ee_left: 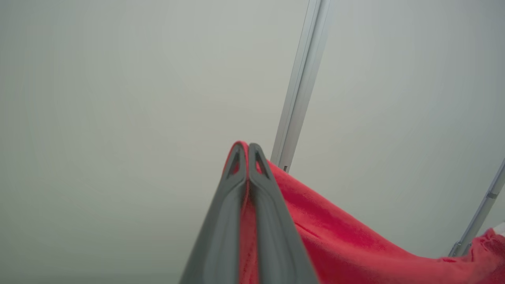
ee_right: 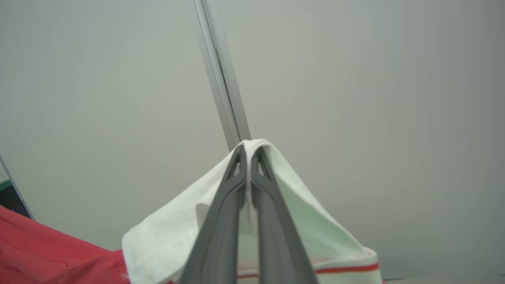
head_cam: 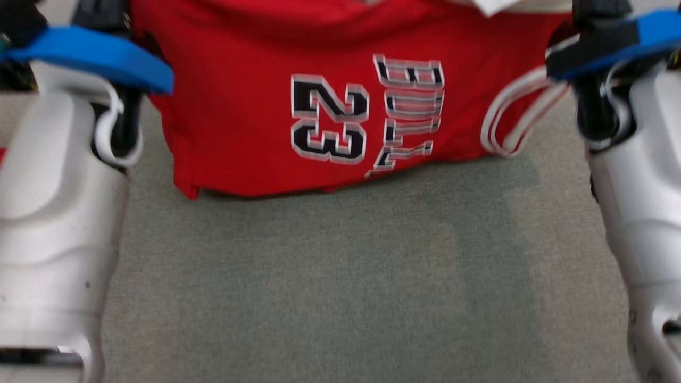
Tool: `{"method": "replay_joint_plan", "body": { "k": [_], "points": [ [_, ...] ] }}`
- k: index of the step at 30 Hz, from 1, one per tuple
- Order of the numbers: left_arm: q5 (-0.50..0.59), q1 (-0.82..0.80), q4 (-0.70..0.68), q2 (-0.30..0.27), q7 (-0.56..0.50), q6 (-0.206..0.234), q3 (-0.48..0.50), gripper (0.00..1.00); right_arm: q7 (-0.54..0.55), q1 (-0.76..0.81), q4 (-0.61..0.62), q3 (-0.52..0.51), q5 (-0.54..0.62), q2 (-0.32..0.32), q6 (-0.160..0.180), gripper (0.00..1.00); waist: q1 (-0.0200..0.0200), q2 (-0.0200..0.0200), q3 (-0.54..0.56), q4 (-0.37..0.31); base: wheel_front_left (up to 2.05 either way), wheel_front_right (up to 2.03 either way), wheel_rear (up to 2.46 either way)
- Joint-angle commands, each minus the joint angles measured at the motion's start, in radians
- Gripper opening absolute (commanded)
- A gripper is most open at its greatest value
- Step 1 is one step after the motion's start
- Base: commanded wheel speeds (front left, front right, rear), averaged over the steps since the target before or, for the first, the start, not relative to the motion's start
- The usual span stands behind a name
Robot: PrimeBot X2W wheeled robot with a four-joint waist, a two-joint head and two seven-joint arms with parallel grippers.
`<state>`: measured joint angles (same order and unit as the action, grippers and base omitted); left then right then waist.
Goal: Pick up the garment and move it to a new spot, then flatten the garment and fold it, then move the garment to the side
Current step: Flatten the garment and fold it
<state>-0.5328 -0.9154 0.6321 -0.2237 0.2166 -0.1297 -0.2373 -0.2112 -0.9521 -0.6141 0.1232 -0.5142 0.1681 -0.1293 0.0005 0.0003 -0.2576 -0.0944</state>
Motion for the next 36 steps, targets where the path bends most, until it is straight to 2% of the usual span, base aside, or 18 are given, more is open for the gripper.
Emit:
{"method": "replay_joint_plan", "body": {
  "k": [1,6,8,9,14,17,23,28,33,36],
  "points": [
    [-0.016,-0.123,0.043,-0.015,-0.014,-0.001,-0.003,0.0,0.011,-0.141,-0.061,-0.003,-0.013,0.01,-0.003,0.0,-0.0005,-0.0003,-0.057,0.008,0.0,0.0,0.0],
    [-0.031,-0.445,0.155,-0.027,-0.04,-0.001,-0.019,0.0,0.019,-0.479,-0.225,-0.042,-0.038,0.017,-0.003,0.0,-0.0005,-0.0003,-0.163,-0.008,0.0,0.0,0.0],
    [-0.03,-0.499,0.174,-0.023,-0.034,-0.001,-0.025,0.0,0.015,-0.533,-0.252,-0.038,-0.03,0.02,-0.003,0.0,-0.0005,-0.0003,-0.177,-0.009,0.0,0.0,0.0],
    [-0.04,-0.6,0.212,-0.018,-0.029,-0.001,-0.032,0.0,0.003,-0.628,-0.296,-0.028,-0.018,0.028,-0.003,0.0,-0.0005,-0.0003,-0.201,-0.013,0.0,0.0,0.0],
    [-0.053,-0.725,0.266,-0.013,-0.004,-0.001,-0.077,0.0,-0.022,-0.744,-0.352,-0.011,-0.031,0.024,-0.003,0.0,-0.0005,-0.0003,-0.225,-0.023,0.0,0.0,0.0],
    [-0.1,-0.766,0.284,-0.017,0.015,-0.001,-0.11,0.0,-0.037,-0.781,-0.35,0.017,-0.054,0.027,-0.003,0.0,-0.0005,-0.0003,-0.237,-0.018,0.0,0.0,0.0],
    [-0.191,-0.654,0.286,-0.04,0.035,-0.001,-0.212,0.0,-0.047,-0.66,-0.329,0.132,-0.114,0.021,-0.003,0.0,-0.0005,-0.0003,-0.244,-0.008,0.0,0.0,0.0],
    [-0.259,-0.466,0.218,-0.063,0.048,-0.001,-0.282,0.0,-0.054,-0.462,-0.24,0.229,-0.187,0.044,-0.003,0.0,-0.0005,-0.0003,-0.231,-0.008,0.0,0.0,0.0],
    [-0.254,-0.212,0.086,-0.089,0.049,-0.001,-0.225,0.0,-0.055,-0.199,-0.108,0.269,-0.257,0.083,-0.003,0.0,-0.0005,-0.0003,-0.187,-0.012,0.0,0.0,0.0],
    [-0.219,-0.029,-0.004,-0.076,0.049,-0.001,-0.131,0.0,-0.055,-0.02,-0.024,0.267,-0.276,0.107,-0.003,0.0,-0.0005,-0.0003,-0.149,-0.012,0.0,0.0,0.0]
  ]
}}
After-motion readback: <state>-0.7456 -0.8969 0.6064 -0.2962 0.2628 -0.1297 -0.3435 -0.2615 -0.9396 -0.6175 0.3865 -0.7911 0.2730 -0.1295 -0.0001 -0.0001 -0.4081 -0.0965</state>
